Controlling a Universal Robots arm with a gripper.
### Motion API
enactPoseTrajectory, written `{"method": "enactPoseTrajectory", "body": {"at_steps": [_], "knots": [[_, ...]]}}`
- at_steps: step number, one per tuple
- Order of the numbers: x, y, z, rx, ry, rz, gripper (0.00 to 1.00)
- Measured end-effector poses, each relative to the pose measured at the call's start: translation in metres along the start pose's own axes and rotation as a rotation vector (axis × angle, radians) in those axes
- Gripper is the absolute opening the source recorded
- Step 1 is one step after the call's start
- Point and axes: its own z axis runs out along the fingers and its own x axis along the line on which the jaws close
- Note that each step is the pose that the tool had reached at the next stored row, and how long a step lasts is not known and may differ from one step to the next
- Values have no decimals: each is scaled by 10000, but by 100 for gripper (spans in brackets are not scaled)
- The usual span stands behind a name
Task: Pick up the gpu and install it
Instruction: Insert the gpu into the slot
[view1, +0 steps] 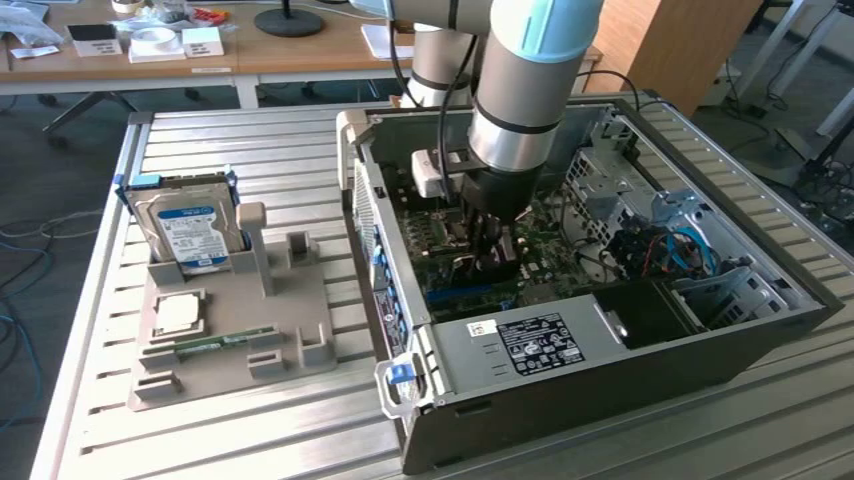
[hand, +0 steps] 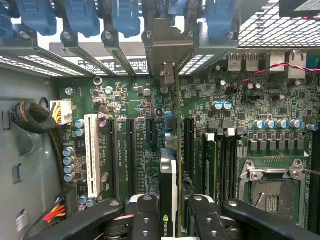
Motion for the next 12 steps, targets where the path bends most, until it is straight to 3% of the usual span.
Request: {"method": "enactPoseTrajectory", "body": {"at_steps": [12], "knots": [[10,0,-8,-3,6,0,27]]}}
